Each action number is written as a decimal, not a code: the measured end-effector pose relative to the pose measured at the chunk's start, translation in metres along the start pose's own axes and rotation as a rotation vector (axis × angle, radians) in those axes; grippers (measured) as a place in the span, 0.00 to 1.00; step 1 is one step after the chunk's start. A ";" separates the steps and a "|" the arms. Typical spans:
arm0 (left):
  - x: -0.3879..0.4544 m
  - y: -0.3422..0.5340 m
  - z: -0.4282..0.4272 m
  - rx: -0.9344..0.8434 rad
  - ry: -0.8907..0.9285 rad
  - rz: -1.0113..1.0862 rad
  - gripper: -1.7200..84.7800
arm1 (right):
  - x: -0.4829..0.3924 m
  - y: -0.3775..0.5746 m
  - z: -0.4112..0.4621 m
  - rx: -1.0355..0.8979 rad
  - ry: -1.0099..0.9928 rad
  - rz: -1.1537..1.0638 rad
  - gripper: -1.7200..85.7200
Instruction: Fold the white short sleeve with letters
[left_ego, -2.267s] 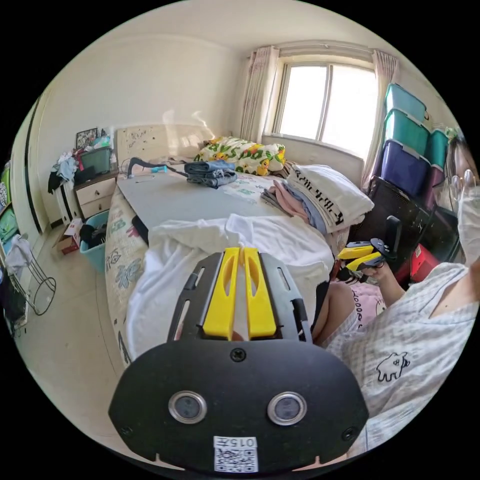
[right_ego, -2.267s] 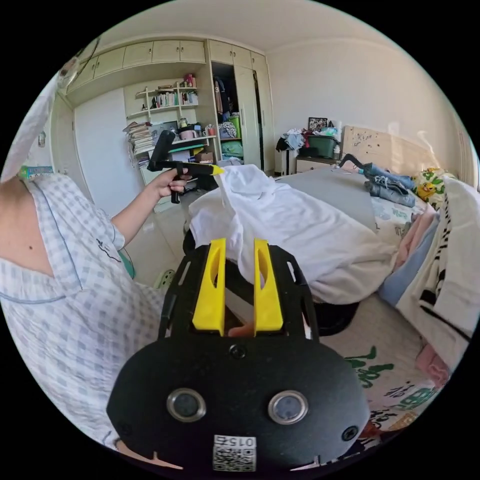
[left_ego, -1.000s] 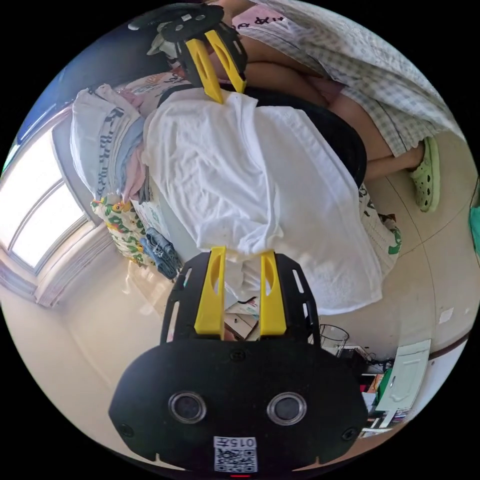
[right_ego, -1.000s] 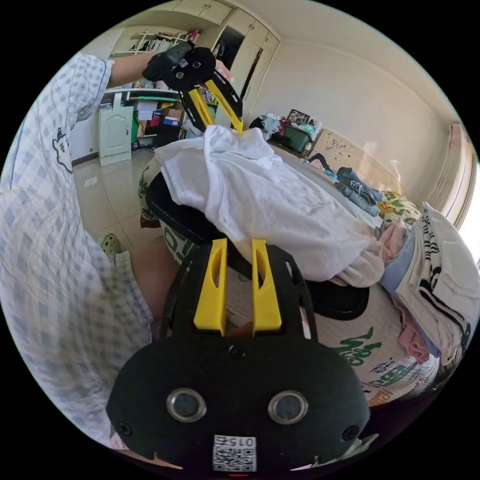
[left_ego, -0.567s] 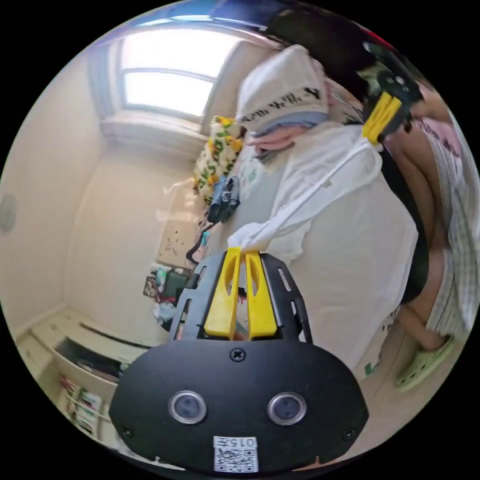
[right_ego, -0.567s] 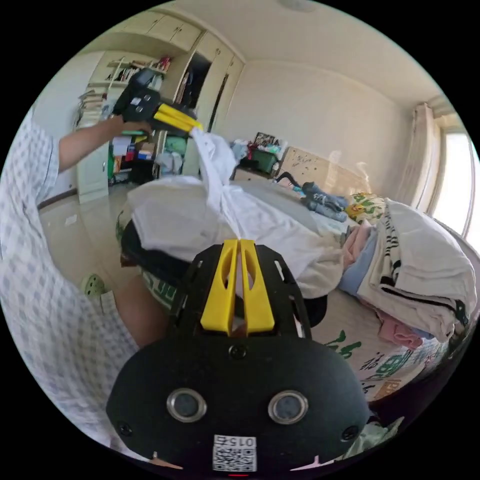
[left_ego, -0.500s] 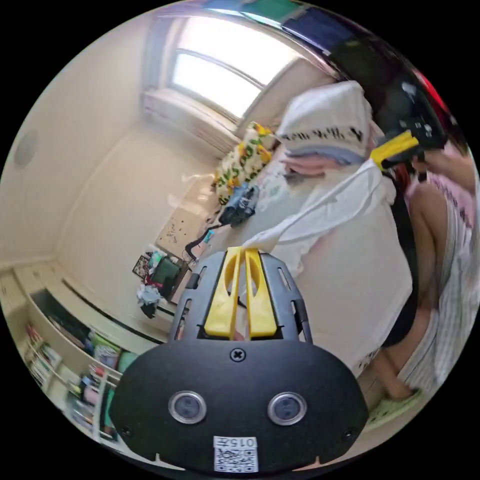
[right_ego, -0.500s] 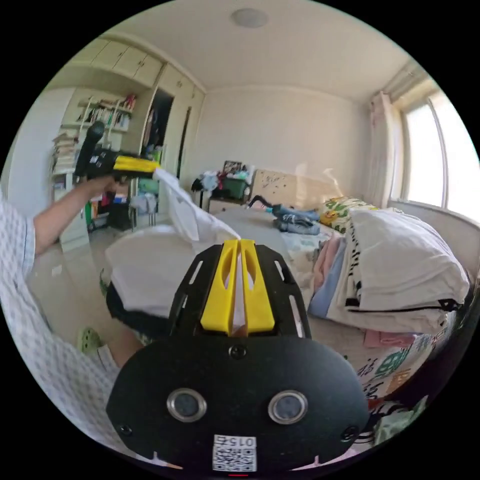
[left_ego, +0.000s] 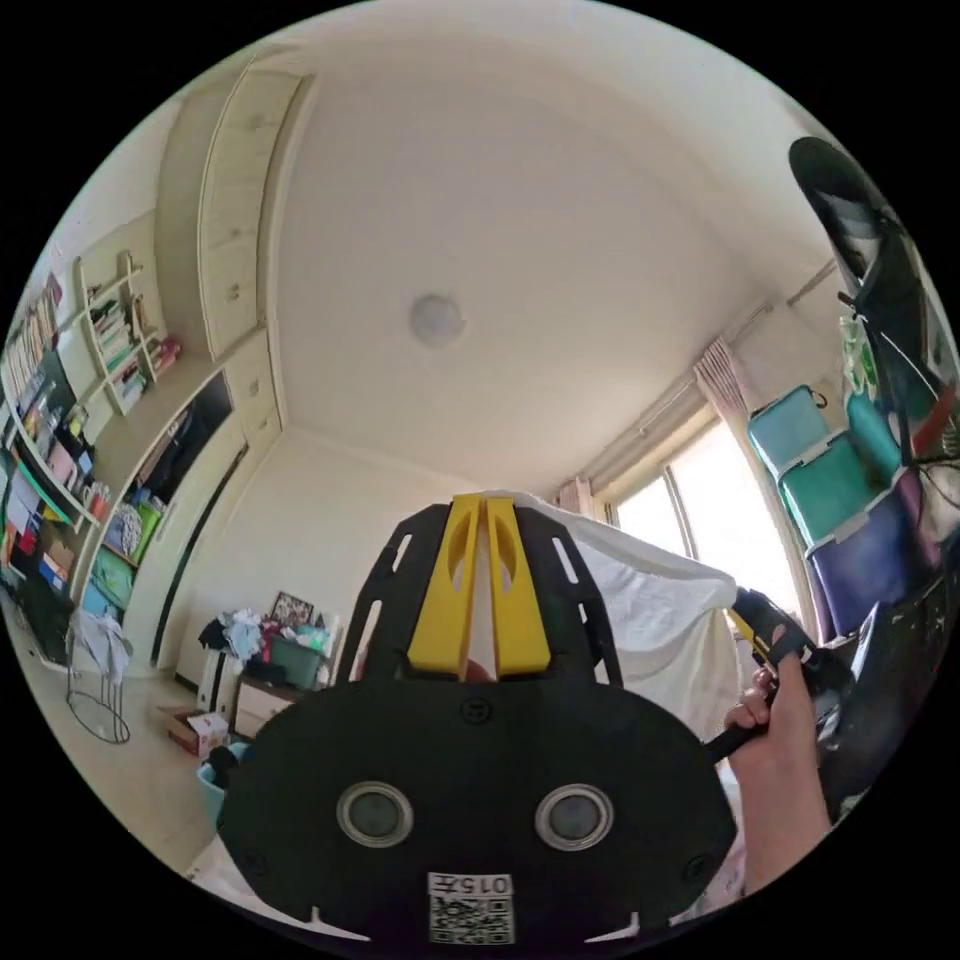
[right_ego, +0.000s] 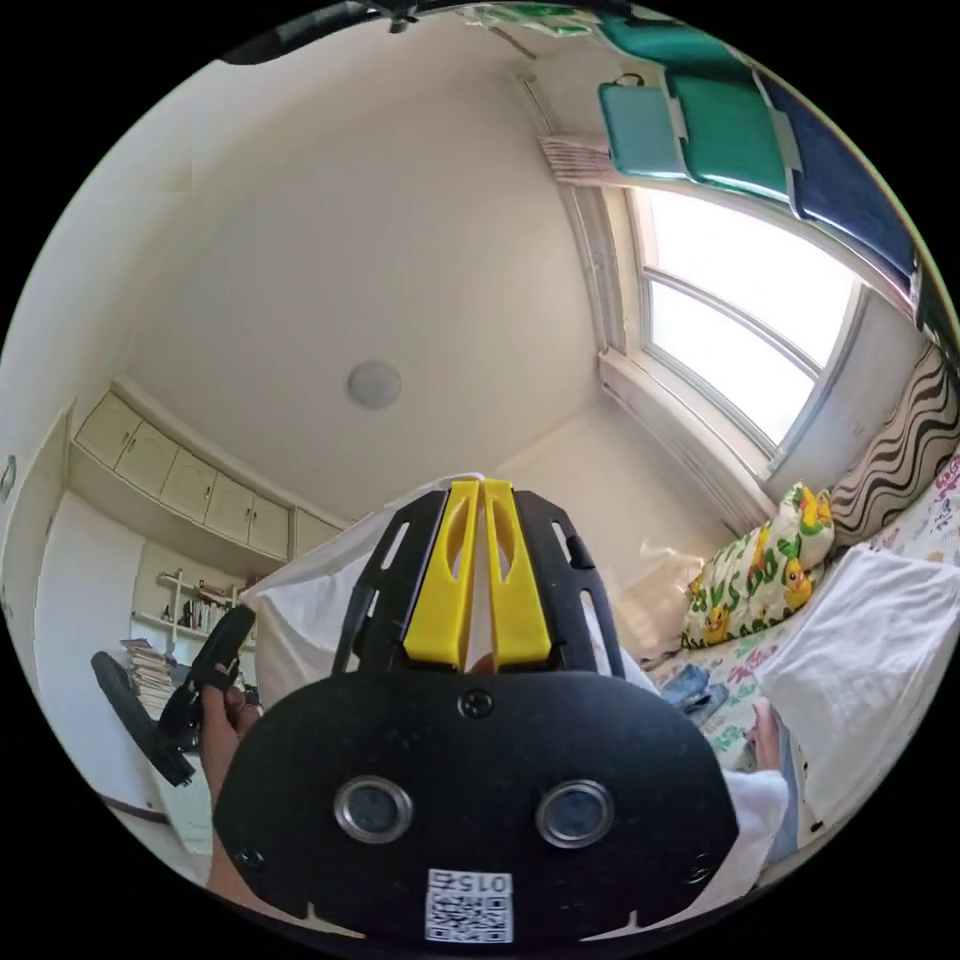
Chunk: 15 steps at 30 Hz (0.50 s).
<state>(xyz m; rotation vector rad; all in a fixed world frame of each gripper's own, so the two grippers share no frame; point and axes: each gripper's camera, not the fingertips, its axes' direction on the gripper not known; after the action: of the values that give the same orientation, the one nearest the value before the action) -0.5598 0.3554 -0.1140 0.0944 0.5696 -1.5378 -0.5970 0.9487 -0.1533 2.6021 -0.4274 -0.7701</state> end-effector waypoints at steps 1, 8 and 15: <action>0.003 -0.007 -0.004 0.034 -0.015 0.021 0.01 | -0.018 -0.015 0.001 0.046 -0.013 -0.039 0.02; 0.027 -0.064 -0.039 0.326 -0.187 0.326 0.01 | -0.131 -0.058 0.026 0.295 0.056 -0.469 0.01; 0.005 -0.050 -0.005 0.315 -0.246 0.401 0.01 | -0.158 -0.045 0.106 0.343 0.087 -0.613 0.01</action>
<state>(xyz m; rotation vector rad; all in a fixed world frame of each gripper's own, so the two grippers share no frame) -0.6089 0.3495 -0.1060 0.2418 0.0980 -1.2119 -0.7761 1.0200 -0.1841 3.1172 0.3170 -0.8150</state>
